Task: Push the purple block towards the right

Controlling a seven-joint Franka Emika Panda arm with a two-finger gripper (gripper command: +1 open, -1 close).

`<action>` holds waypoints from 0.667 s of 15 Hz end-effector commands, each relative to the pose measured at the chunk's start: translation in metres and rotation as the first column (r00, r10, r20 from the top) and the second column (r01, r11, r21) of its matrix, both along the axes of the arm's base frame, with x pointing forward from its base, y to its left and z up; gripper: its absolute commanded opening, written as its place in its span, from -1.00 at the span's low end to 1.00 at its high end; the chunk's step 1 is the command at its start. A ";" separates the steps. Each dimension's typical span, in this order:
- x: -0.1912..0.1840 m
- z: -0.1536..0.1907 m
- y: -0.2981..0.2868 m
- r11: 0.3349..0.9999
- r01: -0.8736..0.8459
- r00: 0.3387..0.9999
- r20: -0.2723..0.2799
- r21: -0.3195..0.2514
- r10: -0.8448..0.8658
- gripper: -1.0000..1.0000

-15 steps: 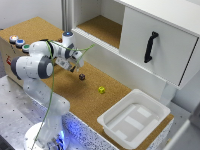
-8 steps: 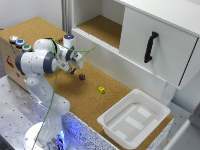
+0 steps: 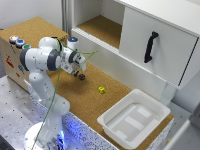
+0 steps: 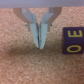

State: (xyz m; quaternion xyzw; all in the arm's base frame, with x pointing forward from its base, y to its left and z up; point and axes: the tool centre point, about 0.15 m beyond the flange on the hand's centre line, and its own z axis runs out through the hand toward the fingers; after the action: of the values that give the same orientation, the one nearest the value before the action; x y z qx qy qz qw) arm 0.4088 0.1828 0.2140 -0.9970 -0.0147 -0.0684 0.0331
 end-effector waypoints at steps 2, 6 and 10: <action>0.005 -0.007 -0.044 0.999 0.037 0.998 -0.044 -0.037 -0.038 -1.00; 0.010 -0.006 -0.074 0.995 0.082 0.996 -0.034 -0.063 -0.084 -1.00; 0.014 -0.002 -0.102 0.989 0.126 0.991 -0.022 -0.077 -0.128 -1.00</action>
State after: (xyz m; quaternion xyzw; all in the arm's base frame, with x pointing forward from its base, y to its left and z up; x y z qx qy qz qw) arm 0.4210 0.1152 0.2079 -0.9979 0.0296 -0.0553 0.0126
